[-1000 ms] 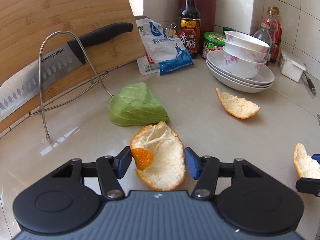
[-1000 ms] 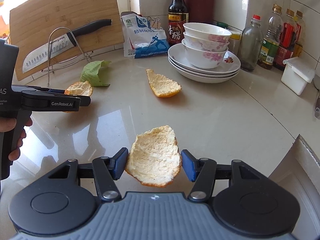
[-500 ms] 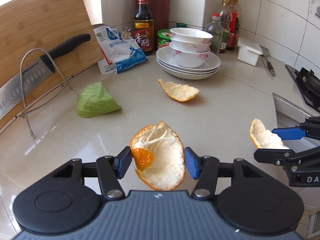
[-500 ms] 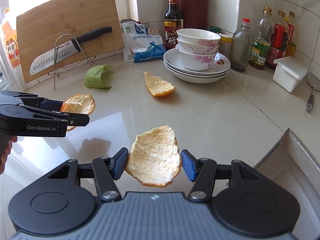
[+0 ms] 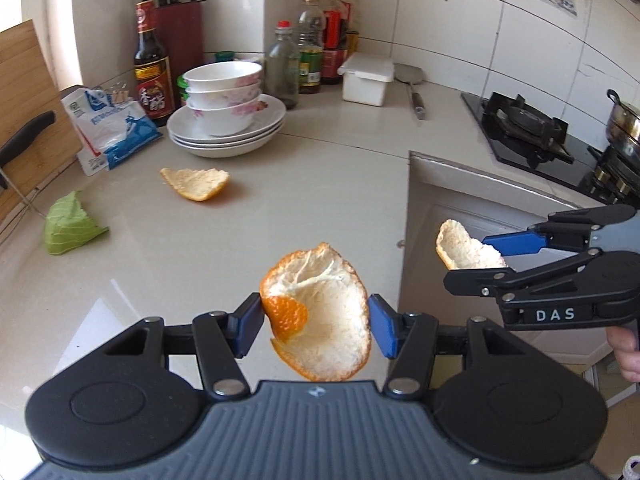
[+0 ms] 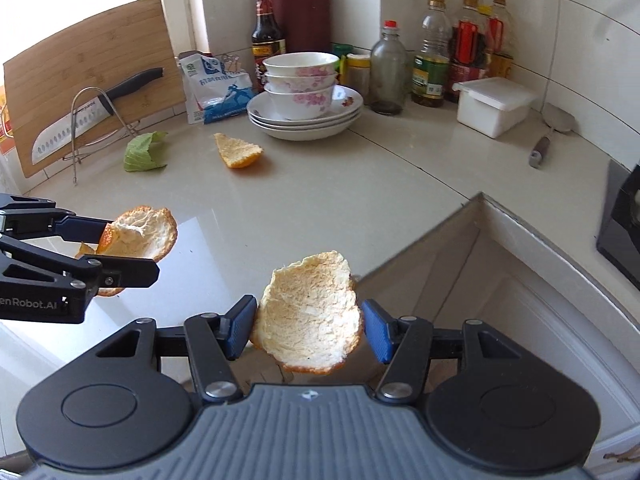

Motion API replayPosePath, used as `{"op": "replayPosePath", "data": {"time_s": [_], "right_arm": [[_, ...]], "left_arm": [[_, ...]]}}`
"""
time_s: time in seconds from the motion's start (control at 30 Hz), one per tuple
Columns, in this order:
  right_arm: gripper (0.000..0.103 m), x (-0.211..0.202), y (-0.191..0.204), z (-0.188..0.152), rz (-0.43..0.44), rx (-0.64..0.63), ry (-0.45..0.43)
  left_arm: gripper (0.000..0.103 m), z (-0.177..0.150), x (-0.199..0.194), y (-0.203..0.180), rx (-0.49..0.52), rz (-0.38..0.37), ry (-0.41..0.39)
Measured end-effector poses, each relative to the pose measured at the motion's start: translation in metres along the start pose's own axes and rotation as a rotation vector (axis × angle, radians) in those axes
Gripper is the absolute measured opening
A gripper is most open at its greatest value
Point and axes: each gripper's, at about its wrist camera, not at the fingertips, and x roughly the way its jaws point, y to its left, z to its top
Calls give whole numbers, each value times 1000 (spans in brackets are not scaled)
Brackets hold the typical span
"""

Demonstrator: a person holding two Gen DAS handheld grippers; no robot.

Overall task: Collect trash
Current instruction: 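Carry the peel over the bucket and open the right tool while the left tool carries its peel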

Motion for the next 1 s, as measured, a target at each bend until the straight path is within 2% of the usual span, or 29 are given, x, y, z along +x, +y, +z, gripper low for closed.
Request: {"op": "replayPosePath", "data": {"time_s": [0.2,0.43,0.47,0.5,0.57,0.77,1.0], "right_arm": [[63,7,-39,-46,-75,81,82],[65,53,-74,-95,-124,173,182],[69,59,-77,-100,-131,175,191],[76,64,-79,-103,-138,177,201],[83,72,-85,-110,-149,193,214],[87,67,-92,-117,-153,217,213],[92,34,-93,-118,-161,218,191]], "left_arm": [[56,1,2,-37,52,-69,6],[56,0,9,-66,99,-99,25],[56,0,10,-68,103,-104,29],[56,0,10,-71,107,-107,32],[56,0,13,-76,123,-112,36],[56,-1,24,-89,151,-140,48],[56,-6,41,-111,180,-173,66]]}}
